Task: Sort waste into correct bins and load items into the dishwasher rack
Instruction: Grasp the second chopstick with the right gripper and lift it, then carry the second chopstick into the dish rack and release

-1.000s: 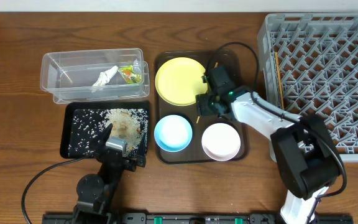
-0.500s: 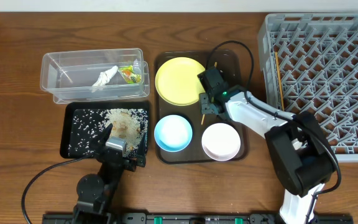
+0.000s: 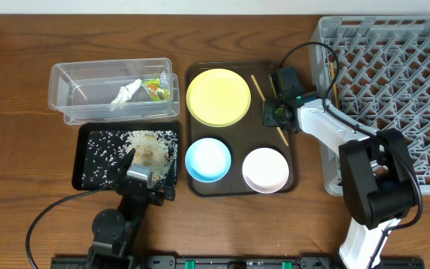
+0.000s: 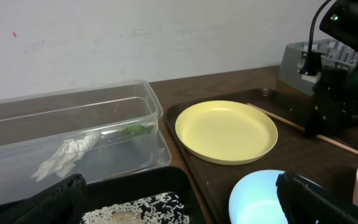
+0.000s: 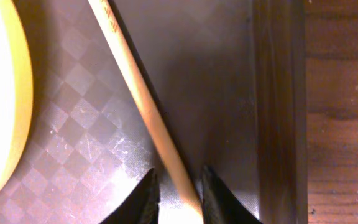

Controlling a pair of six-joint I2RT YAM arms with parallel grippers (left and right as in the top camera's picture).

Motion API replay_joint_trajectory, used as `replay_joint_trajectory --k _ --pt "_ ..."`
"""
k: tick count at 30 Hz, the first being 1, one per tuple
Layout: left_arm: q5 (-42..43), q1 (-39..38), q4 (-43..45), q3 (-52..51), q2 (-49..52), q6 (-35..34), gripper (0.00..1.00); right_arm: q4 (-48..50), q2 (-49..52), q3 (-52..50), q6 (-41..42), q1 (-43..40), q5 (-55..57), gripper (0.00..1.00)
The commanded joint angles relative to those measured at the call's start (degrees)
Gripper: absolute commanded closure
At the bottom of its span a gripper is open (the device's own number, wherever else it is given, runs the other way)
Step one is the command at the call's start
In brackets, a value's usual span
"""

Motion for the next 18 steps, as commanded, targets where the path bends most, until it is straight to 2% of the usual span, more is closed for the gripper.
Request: replay_joint_trajectory --k 1,6,12,18 --pt "1.0 0.3 -1.4 -1.2 -0.5 0.4 0.01 -2.2 4.8 -3.4 -1.4 0.6 -3.0 0.84" --pt "1.0 0.3 -1.4 -1.2 -0.5 0.4 0.01 -2.7 4.7 -3.4 -6.6 2.6 -3.0 0.99" --pt "1.0 0.3 -1.4 -1.2 -0.5 0.4 0.01 -4.2 0.8 -3.4 -5.9 2.7 -3.4 0.99" --pt "1.0 0.3 -1.4 -1.2 -0.5 0.4 0.01 -7.3 -11.2 -3.4 -6.0 1.0 -3.4 0.99"
